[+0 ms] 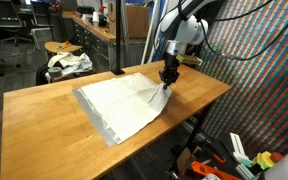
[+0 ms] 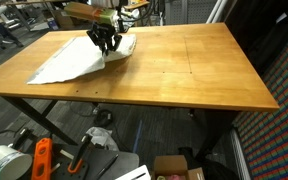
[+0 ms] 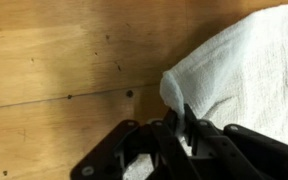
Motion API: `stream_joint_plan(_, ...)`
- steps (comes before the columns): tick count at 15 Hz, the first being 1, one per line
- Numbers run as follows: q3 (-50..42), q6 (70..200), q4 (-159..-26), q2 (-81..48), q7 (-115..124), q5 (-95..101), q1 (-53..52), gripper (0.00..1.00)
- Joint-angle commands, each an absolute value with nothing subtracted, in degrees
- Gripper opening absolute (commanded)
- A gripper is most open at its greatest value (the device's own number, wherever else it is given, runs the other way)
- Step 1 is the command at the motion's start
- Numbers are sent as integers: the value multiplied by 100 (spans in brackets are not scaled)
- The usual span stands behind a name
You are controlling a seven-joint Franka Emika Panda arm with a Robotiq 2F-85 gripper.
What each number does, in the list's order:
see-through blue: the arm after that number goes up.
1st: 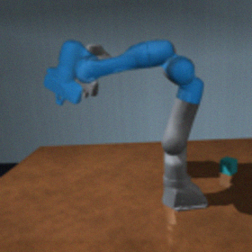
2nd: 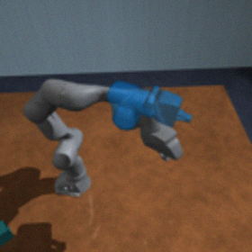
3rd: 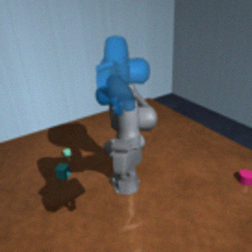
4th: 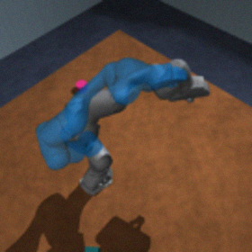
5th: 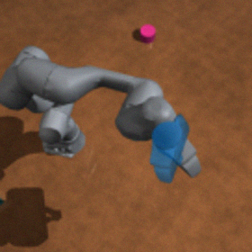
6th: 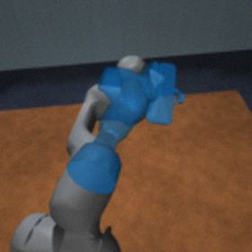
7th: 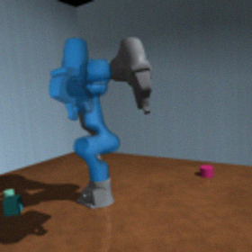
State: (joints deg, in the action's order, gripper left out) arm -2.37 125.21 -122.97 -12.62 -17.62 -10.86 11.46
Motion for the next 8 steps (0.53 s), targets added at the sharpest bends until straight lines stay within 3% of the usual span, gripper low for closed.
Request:
stream_joint_plan(1, -341, 12471, -12645, -750, -1370, -562, 887, 2)
stream_joint_plan(8, -262, 12537, -13185, -114, -731, 62, 546, 2)
